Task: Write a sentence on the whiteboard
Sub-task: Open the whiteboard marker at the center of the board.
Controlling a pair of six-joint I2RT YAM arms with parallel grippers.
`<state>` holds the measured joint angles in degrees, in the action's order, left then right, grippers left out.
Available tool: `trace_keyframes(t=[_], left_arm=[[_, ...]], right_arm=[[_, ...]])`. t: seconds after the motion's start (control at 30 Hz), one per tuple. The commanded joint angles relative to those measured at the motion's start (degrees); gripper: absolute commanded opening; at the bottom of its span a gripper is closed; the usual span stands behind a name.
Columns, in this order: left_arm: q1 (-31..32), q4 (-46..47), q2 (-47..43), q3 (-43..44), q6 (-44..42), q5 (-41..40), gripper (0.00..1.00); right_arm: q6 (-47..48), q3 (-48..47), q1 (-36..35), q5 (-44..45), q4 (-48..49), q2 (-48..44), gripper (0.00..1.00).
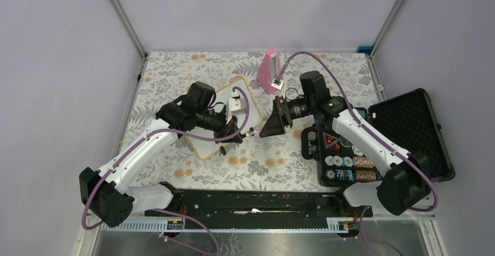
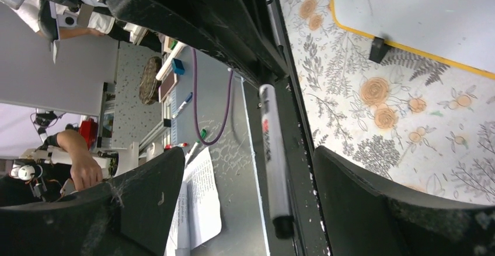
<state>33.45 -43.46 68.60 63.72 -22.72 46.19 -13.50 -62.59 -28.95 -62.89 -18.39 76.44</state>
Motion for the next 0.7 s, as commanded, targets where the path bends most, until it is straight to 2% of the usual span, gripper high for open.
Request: trace_keyframes(t=[0.0, 0.17, 0.37, 0.5, 0.67], left_arm=[[-0.6, 4.0, -1.2, 0.2, 1.3, 3.3, 0.0], [-0.8, 4.3, -0.8, 0.4, 1.8, 3.3, 0.0], [-1.5, 5.3, -1.3, -0.4, 2.6, 3.6, 0.0], [-1.6, 5.3, -1.1, 0.1, 2.9, 4.5, 0.0], [-1.8, 5.3, -0.7, 0.5, 3.2, 6.0, 0.0]], right_arm=[[-2.9, -0.2, -3.7, -0.4, 4.7, 0.9, 0.85], [-2.9, -0.3, -5.4, 0.3, 4.7, 2.4, 0.75], [-3.3, -0.9, -6.3, 0.6, 4.7, 3.3, 0.58], [-3.6, -0.9, -6.7, 0.9, 4.8, 3.5, 0.51], [-6.3, -0.6, -6.7, 2.3, 7.1, 3.9, 0.51]])
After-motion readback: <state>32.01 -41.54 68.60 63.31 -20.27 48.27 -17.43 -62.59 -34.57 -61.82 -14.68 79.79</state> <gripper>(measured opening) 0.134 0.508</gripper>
